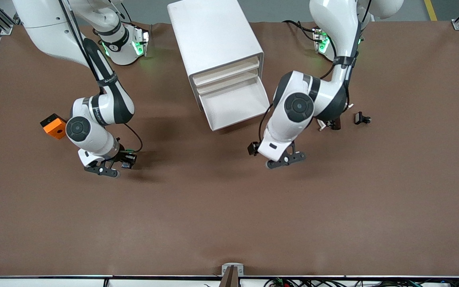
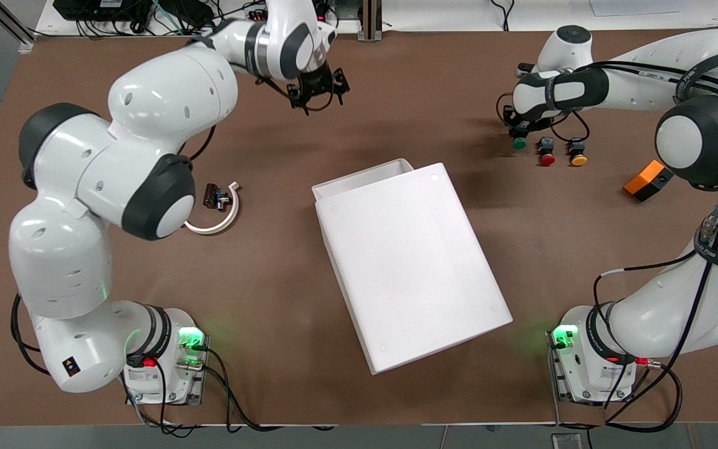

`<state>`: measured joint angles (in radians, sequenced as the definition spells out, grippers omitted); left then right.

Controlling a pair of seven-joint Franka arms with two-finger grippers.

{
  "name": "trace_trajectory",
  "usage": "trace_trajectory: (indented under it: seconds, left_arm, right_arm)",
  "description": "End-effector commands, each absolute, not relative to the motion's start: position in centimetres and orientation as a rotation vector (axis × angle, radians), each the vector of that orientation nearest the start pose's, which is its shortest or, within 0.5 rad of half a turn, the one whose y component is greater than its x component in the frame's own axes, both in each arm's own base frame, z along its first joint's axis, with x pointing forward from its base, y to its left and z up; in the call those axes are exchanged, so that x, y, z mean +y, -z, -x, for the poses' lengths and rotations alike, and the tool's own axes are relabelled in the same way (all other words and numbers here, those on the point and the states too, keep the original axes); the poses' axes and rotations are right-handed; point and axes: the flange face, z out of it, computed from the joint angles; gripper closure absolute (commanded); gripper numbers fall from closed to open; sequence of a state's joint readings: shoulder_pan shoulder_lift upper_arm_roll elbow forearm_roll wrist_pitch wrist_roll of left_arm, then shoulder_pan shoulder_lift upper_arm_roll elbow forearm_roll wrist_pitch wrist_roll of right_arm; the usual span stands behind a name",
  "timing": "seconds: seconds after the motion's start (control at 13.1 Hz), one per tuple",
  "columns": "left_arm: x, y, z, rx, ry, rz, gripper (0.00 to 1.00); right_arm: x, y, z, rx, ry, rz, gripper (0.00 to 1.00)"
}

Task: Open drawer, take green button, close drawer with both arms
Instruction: 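Push the drawer shut with the left gripper while the right gripper lowers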

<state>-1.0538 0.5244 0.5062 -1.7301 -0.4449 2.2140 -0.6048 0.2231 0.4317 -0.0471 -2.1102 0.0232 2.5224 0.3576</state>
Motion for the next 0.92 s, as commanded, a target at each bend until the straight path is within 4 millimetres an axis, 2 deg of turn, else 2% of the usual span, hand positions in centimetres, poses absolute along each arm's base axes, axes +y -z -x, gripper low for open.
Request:
trace_trajectory:
  seconds: [0.0,0.08,0.23,0.46,0.69,0.84]
  left_arm:
    - [-39.4,-28.8,-49.3,-0.317,-0.051,3.227,0.0]
    - [-39.6,-28.5,-49.0,-0.312,-0.059,3.225,0.0]
    - [-41.2,-26.2,-47.4,-0.282,-0.112,3.206,0.0]
    - [-42.4,-23.7,-46.2,-0.311,-0.178,3.197,0.0]
    - [-43.1,-22.2,-46.1,-0.349,-0.207,3.196,0.0]
    - [-44.4,-21.8,-45.0,-0.415,-0.23,3.184,0.0]
  right_arm:
    - [10.0,-20.4,-56.0,0.252,-0.01,3.129,1.0]
    - [10.0,-20.1,-55.8,0.241,0.007,3.129,1.0]
    - [9.9,-19.9,-55.5,0.237,0.009,3.129,1.0]
    - [10.0,-19.8,-55.5,0.234,0.007,3.129,1.0]
    - [10.0,-19.5,-55.1,0.232,-0.01,3.131,1.0]
    - [9.9,-19.4,-54.9,0.235,-0.017,3.132,1.0]
